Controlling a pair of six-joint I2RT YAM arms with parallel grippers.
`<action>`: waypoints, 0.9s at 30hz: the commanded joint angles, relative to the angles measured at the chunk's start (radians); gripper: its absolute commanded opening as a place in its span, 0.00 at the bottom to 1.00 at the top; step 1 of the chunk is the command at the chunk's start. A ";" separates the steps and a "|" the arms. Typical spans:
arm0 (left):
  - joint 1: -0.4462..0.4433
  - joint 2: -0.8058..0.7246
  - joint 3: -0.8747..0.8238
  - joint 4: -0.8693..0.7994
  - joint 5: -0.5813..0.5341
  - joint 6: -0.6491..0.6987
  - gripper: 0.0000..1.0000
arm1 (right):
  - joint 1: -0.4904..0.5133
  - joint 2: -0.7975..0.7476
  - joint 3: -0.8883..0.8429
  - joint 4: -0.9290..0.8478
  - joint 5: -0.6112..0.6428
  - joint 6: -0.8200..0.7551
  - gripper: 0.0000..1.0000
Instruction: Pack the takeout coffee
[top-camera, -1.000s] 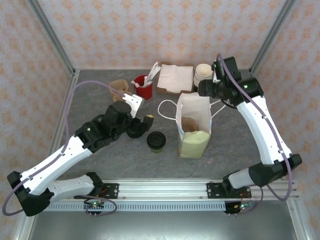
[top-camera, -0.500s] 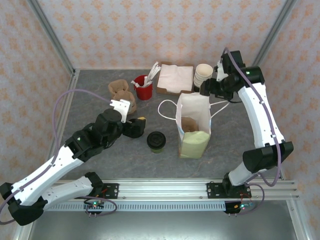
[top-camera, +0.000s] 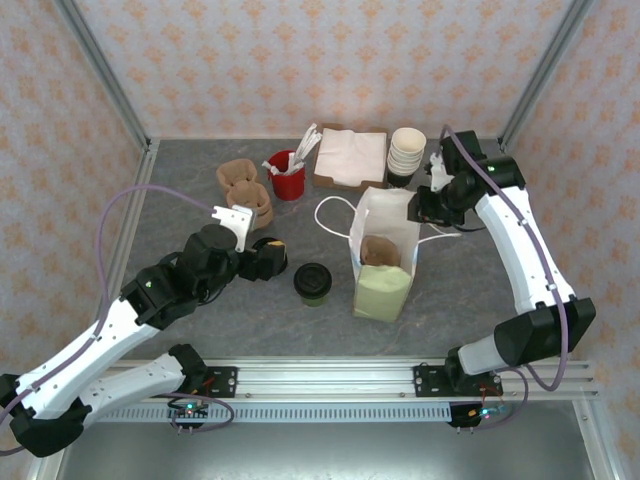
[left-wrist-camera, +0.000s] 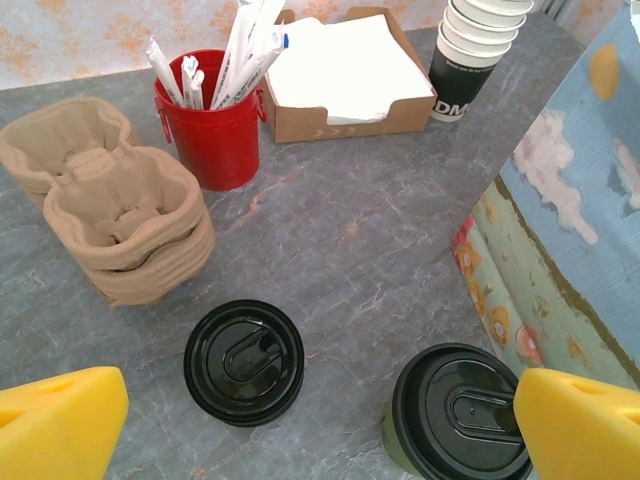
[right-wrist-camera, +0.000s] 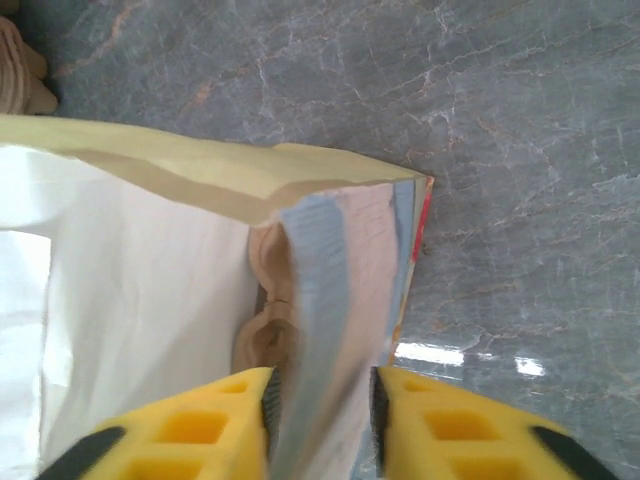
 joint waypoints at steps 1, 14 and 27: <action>0.005 -0.014 -0.021 0.013 0.006 0.012 1.00 | 0.001 -0.062 -0.002 0.057 0.012 -0.004 0.12; 0.005 -0.060 -0.006 0.018 -0.017 0.016 1.00 | 0.001 -0.322 -0.151 0.324 -0.020 0.025 0.00; 0.004 -0.018 0.014 0.033 0.022 0.022 0.97 | 0.001 -0.480 -0.308 0.480 0.005 0.099 0.00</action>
